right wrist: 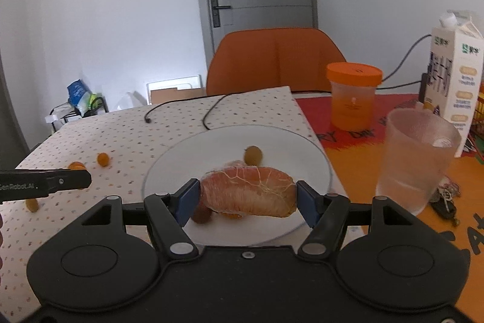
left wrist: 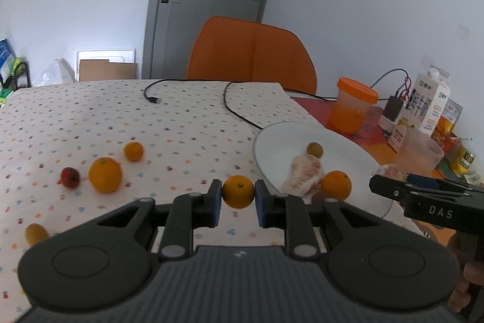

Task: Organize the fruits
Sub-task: 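Carry the small orange and pomelo segment to the white plate and open both grippers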

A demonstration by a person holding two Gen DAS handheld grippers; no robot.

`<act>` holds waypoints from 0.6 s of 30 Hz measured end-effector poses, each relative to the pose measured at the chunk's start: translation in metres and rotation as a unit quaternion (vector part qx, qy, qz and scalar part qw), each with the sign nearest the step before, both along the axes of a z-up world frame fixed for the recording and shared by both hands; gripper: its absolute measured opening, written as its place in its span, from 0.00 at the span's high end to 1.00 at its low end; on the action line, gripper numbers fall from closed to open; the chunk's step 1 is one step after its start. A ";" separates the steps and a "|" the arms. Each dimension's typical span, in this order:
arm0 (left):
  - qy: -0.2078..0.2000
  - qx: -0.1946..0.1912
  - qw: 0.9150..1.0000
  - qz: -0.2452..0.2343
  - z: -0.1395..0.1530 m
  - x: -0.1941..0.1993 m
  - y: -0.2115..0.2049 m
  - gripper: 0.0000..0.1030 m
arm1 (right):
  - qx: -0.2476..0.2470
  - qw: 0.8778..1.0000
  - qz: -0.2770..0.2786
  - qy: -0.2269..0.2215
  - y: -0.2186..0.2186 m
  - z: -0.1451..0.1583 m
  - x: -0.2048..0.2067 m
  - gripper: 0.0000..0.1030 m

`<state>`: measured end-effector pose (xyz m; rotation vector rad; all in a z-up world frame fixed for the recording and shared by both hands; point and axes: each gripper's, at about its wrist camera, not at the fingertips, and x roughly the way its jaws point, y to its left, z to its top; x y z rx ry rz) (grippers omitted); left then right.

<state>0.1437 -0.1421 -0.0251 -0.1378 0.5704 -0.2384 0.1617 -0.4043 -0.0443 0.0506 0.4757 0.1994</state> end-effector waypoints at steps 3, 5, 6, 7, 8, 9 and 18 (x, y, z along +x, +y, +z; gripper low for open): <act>0.001 0.004 1.000 -0.009 0.000 0.004 -0.009 0.79 | 0.003 1.000 -0.005 0.005 -0.007 -0.004 0.002 0.37; 0.001 0.006 1.000 -0.014 0.000 0.006 -0.014 0.79 | 0.002 1.000 -0.007 0.006 -0.010 -0.006 0.005 0.37; 0.001 0.008 1.000 -0.017 0.000 0.008 -0.018 0.79 | -0.001 1.000 -0.007 0.005 -0.011 -0.007 0.006 0.37; 0.000 0.009 1.000 -0.019 0.000 0.010 -0.020 0.79 | -0.006 1.000 -0.007 0.003 -0.012 -0.007 0.007 0.37; 0.000 0.011 1.000 -0.022 0.000 0.011 -0.023 0.79 | -0.013 1.000 -0.008 -0.002 -0.012 -0.006 0.009 0.37; 0.000 0.012 1.000 -0.023 0.000 0.012 -0.026 0.79 | -0.017 1.000 -0.009 -0.005 -0.013 -0.005 0.011 0.37; 0.005 0.020 0.999 -0.044 -0.004 0.026 -0.048 0.79 | -0.001 1.000 -0.009 -0.004 -0.023 -0.005 0.020 0.30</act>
